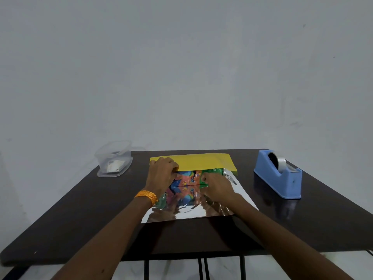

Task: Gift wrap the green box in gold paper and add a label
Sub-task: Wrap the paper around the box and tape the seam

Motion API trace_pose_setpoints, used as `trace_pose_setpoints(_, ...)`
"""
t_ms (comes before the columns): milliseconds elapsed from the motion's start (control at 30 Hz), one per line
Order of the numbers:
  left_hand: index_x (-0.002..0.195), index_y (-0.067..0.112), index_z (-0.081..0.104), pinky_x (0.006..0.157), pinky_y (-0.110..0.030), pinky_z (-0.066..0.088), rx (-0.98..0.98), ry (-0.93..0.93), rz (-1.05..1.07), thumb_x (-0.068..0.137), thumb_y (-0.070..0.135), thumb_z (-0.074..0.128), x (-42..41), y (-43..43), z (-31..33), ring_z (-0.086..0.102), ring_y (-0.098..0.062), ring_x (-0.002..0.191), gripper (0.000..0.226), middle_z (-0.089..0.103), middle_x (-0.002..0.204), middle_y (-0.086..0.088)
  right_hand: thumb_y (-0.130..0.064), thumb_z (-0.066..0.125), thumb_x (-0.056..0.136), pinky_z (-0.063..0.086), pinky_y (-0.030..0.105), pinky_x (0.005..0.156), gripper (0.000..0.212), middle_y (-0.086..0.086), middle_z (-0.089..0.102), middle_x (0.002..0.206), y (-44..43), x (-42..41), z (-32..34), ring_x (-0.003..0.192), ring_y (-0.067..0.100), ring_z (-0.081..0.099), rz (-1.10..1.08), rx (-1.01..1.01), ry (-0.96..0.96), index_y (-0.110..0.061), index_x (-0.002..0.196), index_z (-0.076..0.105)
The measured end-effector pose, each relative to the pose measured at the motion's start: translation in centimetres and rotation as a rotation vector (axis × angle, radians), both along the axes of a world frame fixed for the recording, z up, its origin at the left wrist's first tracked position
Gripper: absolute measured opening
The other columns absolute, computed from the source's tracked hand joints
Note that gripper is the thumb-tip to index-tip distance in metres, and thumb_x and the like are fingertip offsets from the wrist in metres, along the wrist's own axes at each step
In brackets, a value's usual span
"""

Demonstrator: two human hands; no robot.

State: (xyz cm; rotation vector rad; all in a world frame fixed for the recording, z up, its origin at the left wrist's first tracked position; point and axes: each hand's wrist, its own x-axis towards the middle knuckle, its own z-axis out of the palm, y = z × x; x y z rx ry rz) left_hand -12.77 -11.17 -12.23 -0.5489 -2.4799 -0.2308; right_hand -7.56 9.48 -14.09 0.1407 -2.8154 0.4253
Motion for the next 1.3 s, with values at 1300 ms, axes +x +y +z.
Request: trace_pose_setpoints(1300,0.112,0.027,0.068,0.094,-0.044,0.042,0.291,0.003,-0.154,0.074,0.042,0.065,0.5,-3.2,1.4,0.055,-0.016,0.11,0.041,0.067,0.112,0.008,-0.031,0.069,0.09,0.043,0.031,0.073,0.017,-0.005,0.064,0.104,1.1,-2.8,3.7,0.106,0.016,0.055,0.138,0.081,0.268,-0.025,0.106,0.072)
